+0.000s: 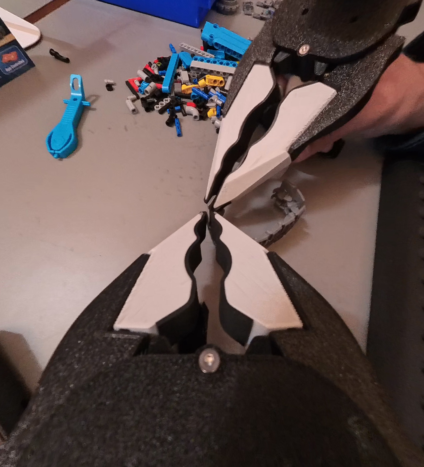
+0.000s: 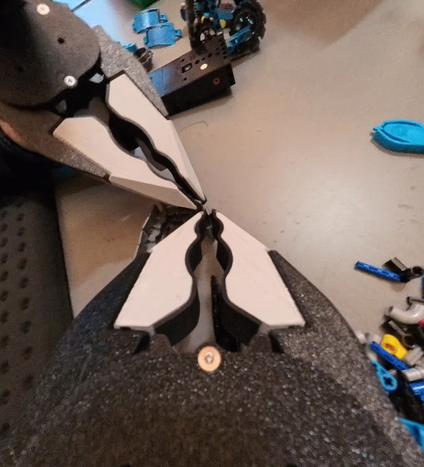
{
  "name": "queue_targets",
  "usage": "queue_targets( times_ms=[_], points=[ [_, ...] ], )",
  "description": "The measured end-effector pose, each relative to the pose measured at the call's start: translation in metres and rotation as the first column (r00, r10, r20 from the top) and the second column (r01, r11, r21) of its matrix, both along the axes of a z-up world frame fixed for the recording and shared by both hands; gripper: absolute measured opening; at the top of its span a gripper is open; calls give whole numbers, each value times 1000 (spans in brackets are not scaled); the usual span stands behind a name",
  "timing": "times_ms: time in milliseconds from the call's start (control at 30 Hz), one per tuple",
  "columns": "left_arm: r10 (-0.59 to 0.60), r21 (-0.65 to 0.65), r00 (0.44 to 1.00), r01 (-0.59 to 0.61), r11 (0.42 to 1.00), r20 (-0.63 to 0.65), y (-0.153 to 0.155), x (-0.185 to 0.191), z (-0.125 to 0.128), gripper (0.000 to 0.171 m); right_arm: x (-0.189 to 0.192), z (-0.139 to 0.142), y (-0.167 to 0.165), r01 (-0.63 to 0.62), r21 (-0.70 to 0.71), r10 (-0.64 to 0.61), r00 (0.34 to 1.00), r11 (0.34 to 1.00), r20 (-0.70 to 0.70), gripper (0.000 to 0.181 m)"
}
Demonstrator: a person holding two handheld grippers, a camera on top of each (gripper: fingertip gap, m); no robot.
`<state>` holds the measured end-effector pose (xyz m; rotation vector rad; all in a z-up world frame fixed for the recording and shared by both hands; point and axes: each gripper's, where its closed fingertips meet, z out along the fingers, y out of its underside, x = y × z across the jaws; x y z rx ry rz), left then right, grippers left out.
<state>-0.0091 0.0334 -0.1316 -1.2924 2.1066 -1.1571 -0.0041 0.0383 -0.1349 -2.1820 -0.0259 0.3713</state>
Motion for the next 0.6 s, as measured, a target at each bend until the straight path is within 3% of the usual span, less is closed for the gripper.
queue_targets(
  times_ms=[133,233,300,367,433,467,533,600],
  points=[
    [20,128,998,-28,991,61,7,2,-3,2,4,-2,7,177,-30,-179,981,984,-74,1],
    [36,190,996,-53,980,87,9,4,-4,2,7,-2,8,265,-32,-265,964,964,-9,1],
    [41,219,994,-63,974,102,10,5,-4,2,8,-1,8,289,-23,-288,957,957,38,0],
    [42,227,992,-68,971,117,8,6,-2,2,11,-1,7,306,-20,-306,952,952,-1,0],
    [-50,172,992,29,985,118,-18,-1,1,0,30,-2,1,373,-14,-370,925,928,83,0],
    [-74,216,988,43,975,134,-27,-2,1,1,34,0,2,381,1,-380,923,925,64,0],
    [-27,309,982,-34,951,189,-17,7,7,0,28,0,4,346,0,-346,938,938,-28,0],
    [-38,234,990,5,972,137,-10,5,4,1,32,14,1,343,65,-341,939,937,-30,0]
  ],
)
